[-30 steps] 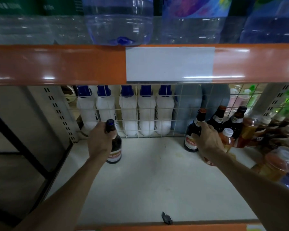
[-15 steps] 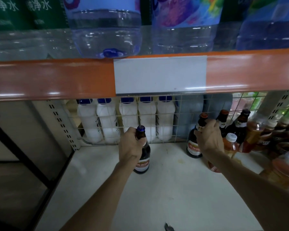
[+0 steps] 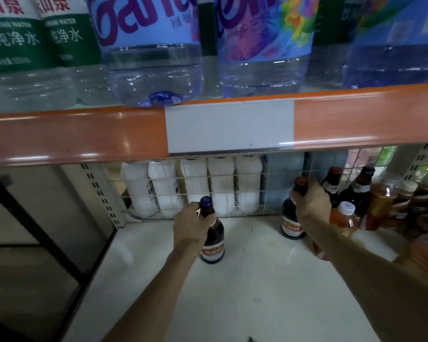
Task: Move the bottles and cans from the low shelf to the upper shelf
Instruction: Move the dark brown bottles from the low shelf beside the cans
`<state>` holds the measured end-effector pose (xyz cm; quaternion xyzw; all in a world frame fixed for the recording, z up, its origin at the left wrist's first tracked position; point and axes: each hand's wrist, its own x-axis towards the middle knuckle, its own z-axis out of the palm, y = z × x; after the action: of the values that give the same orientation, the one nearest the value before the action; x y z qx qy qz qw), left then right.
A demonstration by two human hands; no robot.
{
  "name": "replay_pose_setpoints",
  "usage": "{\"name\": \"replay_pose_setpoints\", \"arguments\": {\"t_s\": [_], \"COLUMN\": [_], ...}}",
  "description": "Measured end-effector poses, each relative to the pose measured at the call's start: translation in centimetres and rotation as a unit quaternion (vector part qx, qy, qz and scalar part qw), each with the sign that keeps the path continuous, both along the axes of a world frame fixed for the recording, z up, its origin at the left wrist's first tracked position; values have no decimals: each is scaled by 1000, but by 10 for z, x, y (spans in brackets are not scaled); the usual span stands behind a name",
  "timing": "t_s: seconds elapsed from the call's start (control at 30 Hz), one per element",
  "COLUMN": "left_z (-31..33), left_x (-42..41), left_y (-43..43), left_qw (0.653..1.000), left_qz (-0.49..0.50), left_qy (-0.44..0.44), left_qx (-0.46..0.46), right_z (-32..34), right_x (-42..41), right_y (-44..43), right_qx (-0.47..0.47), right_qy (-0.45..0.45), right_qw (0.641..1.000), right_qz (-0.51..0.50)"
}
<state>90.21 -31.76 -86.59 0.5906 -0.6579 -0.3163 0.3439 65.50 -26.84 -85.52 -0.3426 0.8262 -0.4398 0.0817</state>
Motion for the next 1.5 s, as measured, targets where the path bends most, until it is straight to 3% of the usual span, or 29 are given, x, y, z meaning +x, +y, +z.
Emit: {"name": "replay_pose_setpoints", "arguments": {"t_s": [0.37,0.53,0.67,0.93,1.07,1.3,1.5], "left_z": [28,93,163,395,535,782,897], "left_x": [-2,16,43,87,84,29,-35], "left_y": [49,107,186,348,406,481,494], "left_qw": [1000,998,991,969,970,984,989], "left_qz": [-21,-55,-103,-165,-149,-164,-145], "left_qy": [-9,-15,-34,-68,-53,-43,-6], "left_qx": [-11,10,83,170,187,45,-41], "right_z": [40,105,181,396,541,772,891], "right_x": [77,125,153,172,155,94,34], "right_y": [57,124,215,408,483,549,555], "right_qx": [70,95,114,197,170,75,-19], "right_qy": [5,-9,-94,-141,-131,-5,59], "right_qw": [991,986,982,966,974,995,997], "right_qz": [117,134,121,87,76,66,56]}}
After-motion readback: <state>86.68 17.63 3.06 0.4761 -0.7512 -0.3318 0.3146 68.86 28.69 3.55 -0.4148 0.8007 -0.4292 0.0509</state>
